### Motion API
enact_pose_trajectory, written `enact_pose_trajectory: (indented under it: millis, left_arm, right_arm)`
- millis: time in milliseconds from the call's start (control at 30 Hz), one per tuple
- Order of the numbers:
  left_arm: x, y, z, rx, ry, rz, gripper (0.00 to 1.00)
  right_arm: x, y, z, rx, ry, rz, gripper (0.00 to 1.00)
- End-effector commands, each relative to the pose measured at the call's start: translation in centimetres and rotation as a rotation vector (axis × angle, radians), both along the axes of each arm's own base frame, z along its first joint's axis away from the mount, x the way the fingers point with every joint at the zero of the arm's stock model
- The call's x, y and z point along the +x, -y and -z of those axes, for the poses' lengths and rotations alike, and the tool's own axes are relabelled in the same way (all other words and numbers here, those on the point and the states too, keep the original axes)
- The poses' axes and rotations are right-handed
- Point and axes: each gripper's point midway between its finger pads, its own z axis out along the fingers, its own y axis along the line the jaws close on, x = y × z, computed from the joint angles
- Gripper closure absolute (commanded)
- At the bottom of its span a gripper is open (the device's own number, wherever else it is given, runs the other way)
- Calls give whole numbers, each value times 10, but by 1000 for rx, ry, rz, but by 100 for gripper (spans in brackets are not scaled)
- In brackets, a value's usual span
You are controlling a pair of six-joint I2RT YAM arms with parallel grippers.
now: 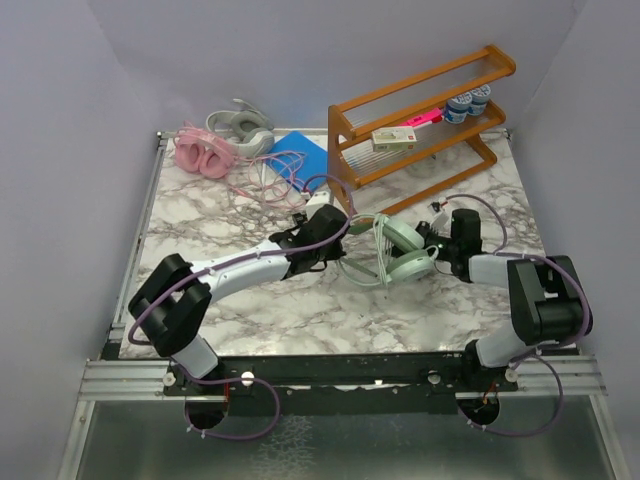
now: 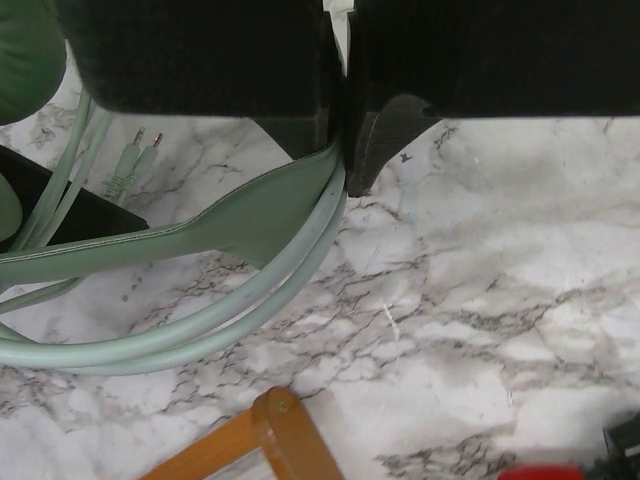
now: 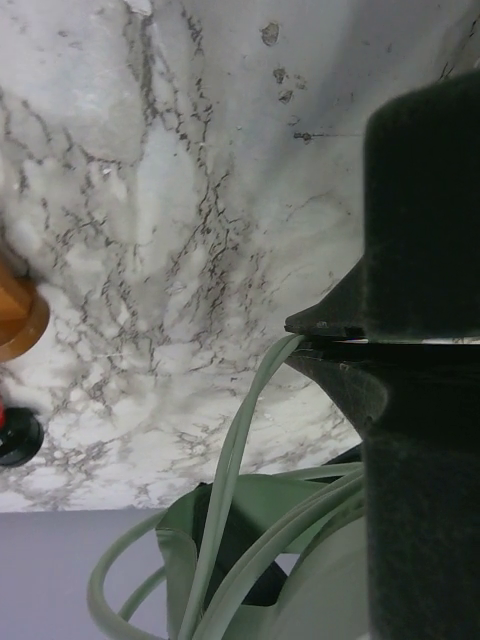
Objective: Wrap the headphones
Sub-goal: Place the headphones at the center of the board.
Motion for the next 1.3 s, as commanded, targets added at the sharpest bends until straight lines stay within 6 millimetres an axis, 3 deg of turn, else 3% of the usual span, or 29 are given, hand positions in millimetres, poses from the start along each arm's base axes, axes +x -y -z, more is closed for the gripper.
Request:
enact_pose_trajectory:
  millis: [0,200,500,567,700,933,1033,1267]
  left_arm:
    - [27,-5,-14,-154,57,-231,100]
    - [24,-9,18,-122,-11,-280,100]
    - [34,0,48,-29,-26,-248,100]
    - [37,1,50,-4,-12,-231,100]
    - [44,-2,52,61,10,-219,100]
    - [48,-5,59,100,2,-226,100]
    - [50,-4,61,74,-12,-233,100]
    - [52,-6,63,72,2,-180,100]
  right_arm:
    - [-24,-6,25,33,-164,-27,99]
    - [-23,4,51,-65,-276,3,99]
    - [-15,7,64,-98,-314,9,92]
    - [-9,10,65,-127,-309,14,89]
    - [7,23,60,-209,-265,78,69]
    - [16,41,64,-235,-301,149,67]
    - [13,51,67,-238,-316,188,61]
    - [18,78,56,-343,-271,268,59]
